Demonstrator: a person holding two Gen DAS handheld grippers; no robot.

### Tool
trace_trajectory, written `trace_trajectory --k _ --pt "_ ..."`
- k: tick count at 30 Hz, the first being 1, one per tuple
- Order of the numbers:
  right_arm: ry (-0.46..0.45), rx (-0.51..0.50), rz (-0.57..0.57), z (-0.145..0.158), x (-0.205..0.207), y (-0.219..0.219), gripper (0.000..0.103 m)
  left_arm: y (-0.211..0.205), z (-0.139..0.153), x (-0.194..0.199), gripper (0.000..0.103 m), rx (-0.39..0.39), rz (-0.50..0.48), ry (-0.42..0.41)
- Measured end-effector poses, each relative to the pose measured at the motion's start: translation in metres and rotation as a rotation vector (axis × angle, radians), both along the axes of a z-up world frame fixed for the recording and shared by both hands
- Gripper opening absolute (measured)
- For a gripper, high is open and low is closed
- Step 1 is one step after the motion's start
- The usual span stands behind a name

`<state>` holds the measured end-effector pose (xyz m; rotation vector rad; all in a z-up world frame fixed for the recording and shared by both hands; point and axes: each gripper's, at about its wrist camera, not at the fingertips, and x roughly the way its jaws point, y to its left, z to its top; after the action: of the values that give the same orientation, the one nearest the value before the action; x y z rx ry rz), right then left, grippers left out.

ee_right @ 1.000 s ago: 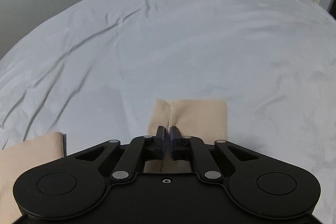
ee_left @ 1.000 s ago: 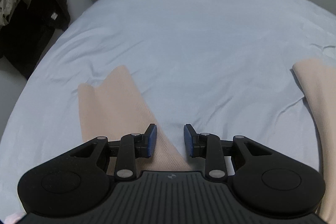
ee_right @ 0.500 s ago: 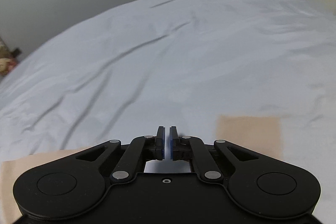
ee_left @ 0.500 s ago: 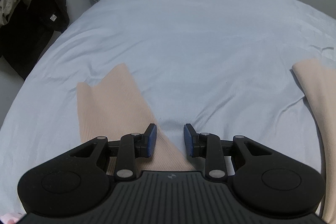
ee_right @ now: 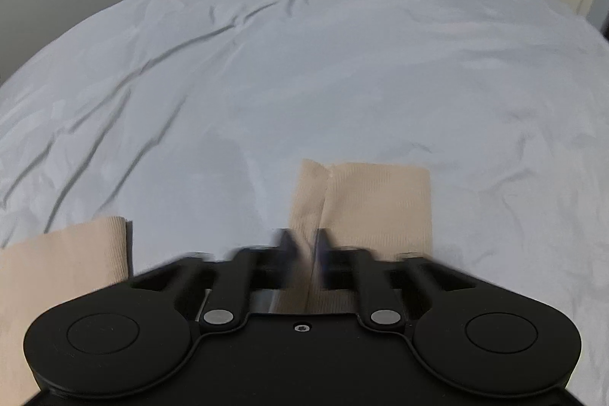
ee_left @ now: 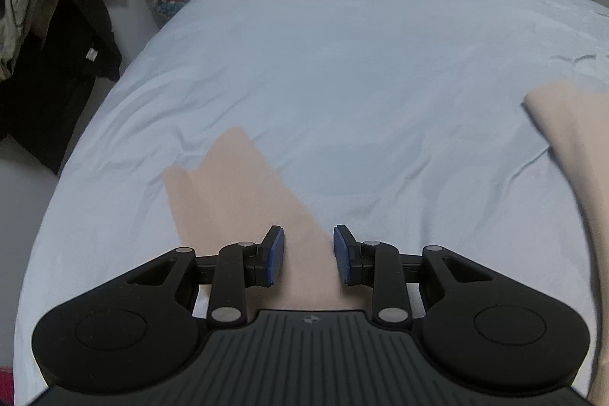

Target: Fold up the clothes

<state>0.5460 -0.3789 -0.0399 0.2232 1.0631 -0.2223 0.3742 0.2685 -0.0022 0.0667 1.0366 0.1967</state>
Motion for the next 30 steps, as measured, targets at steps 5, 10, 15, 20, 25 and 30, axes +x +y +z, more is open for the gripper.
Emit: trace_trajectory --k 5,10,15,20,25,30 --pt "-0.062 0.035 0.071 0.008 0.008 0.023 0.002 0.001 -0.010 -0.004 0.030 -0.007 0.014 -0.033" --pt "-0.036 0.041 0.093 -0.003 0.008 0.039 0.006 0.002 -0.014 -0.004 0.030 -0.022 0.029 -0.028" --pt "-0.091 0.169 0.135 0.032 -0.002 0.017 0.040 0.004 -0.013 -0.002 0.031 -0.026 0.030 -0.024" --pt "-0.119 0.149 0.082 0.064 -0.021 -0.028 0.040 0.002 -0.009 -0.003 0.031 -0.017 0.031 -0.031" --pt "-0.073 0.181 0.008 0.052 -0.044 -0.071 0.027 0.004 0.005 -0.011 0.031 -0.026 0.022 -0.055" --pt "-0.066 0.310 -0.027 0.017 -0.051 -0.086 0.026 0.002 0.018 -0.018 0.031 -0.012 0.006 -0.057"
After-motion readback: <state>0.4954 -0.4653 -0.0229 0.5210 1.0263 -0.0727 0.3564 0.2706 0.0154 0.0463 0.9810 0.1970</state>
